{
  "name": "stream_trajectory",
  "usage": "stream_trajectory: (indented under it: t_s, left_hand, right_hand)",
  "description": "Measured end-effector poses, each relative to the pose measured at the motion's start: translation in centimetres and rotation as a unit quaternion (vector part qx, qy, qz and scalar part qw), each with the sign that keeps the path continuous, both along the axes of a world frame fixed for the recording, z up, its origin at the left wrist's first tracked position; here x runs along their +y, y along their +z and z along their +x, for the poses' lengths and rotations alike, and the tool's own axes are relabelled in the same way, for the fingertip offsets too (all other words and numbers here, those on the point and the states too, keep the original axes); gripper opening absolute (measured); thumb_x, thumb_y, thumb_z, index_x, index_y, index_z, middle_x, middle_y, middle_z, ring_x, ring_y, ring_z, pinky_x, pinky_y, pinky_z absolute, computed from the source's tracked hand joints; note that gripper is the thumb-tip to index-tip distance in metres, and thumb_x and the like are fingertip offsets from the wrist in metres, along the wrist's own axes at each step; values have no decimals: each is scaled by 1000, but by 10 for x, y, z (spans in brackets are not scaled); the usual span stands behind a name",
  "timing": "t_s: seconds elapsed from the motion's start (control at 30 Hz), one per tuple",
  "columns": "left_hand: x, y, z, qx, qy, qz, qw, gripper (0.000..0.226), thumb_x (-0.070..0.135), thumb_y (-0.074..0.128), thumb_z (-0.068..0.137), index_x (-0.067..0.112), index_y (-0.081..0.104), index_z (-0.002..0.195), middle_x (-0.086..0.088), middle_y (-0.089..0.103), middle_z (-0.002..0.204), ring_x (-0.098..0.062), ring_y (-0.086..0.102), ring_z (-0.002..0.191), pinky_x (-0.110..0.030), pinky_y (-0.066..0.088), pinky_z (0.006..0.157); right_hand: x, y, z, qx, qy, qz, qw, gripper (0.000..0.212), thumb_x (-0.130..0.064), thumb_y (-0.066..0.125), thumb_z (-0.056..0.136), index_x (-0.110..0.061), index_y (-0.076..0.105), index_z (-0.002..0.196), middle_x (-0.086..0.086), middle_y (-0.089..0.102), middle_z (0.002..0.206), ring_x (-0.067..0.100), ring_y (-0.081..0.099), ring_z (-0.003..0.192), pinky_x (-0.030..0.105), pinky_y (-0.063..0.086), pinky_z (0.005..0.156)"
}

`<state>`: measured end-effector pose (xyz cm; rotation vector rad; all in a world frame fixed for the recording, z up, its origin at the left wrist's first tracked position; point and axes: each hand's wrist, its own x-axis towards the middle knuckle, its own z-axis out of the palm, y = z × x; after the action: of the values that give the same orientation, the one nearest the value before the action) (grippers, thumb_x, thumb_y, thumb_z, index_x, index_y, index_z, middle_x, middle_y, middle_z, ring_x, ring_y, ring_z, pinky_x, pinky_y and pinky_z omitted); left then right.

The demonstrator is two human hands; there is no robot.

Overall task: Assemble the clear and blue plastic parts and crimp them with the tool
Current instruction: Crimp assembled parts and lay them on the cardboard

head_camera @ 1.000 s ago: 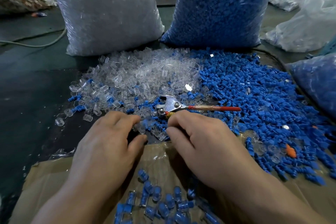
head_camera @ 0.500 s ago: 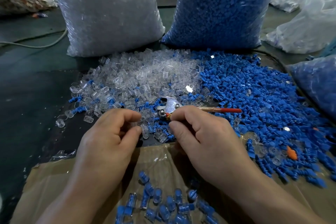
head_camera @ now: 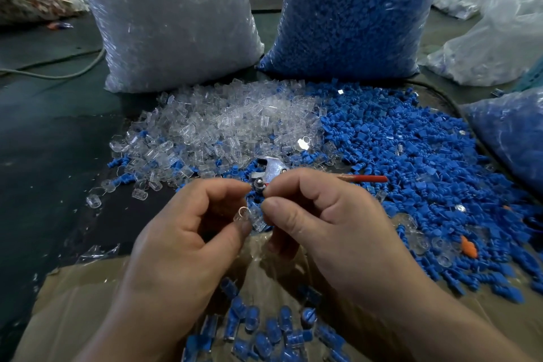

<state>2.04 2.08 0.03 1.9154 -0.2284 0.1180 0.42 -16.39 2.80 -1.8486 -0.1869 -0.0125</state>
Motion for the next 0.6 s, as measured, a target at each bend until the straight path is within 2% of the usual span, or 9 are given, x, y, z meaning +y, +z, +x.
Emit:
stream_trajectory:
  t_s: [0.07,0.13,0.27,0.33,0.4,0.53,0.6]
  left_hand:
    - [0,-2,-1,-5,0,-4,1000,44,56,78,68,53,66,110,15,73,99,-9,73,90,-39,61,76]
    - [0,-3,-1,-8,-6,-17,1000,49,54,72,65,53,64,114,13,72,100,-13,73,92,-42,61,78]
    - [-1,-1,-2,-27,-25,2,999,52,54,69,65,59,60,116,12,69,101,-16,72,94,-42,60,80]
    - [-1,0,-3,-55,-21,32,998,52,52,66,67,64,56,116,15,66,101,-11,70,94,-35,59,79]
    - [-3,4,-4,-96,-21,93,991,52,48,64,71,66,51,117,21,63,104,-1,67,95,-19,56,74]
    - [-6,6,-3,-151,-18,155,976,55,21,70,73,48,56,119,25,56,109,6,60,99,-5,46,80]
    - [-7,10,-3,-163,-22,163,973,49,27,69,75,43,57,119,26,55,114,9,58,101,0,43,82]
  right_hand:
    - [1,0,0,-10,3,-4,1000,6,-31,66,92,-35,67,96,-6,70,74,13,68,65,45,59,63]
    - [3,0,-1,-16,7,-2,1000,10,-29,63,92,-36,67,98,-8,70,76,12,68,68,44,59,65]
    - [7,1,-1,-69,1,-54,996,12,-29,61,89,-37,65,99,-18,67,81,4,66,74,22,53,65]
    - [8,1,-2,-76,1,-78,994,9,-27,65,90,-34,66,97,-20,66,84,1,64,78,16,49,66]
    - [8,1,-2,-65,3,-102,993,5,-28,67,91,-32,67,93,-19,65,85,0,62,80,14,46,67]
    - [8,-1,-2,-48,-3,-136,990,7,-35,64,90,-30,62,88,-16,62,77,2,57,69,16,42,58]
    - [8,-2,-2,-57,-8,-143,988,8,-34,65,90,-28,61,86,-16,60,74,2,56,67,15,40,57]
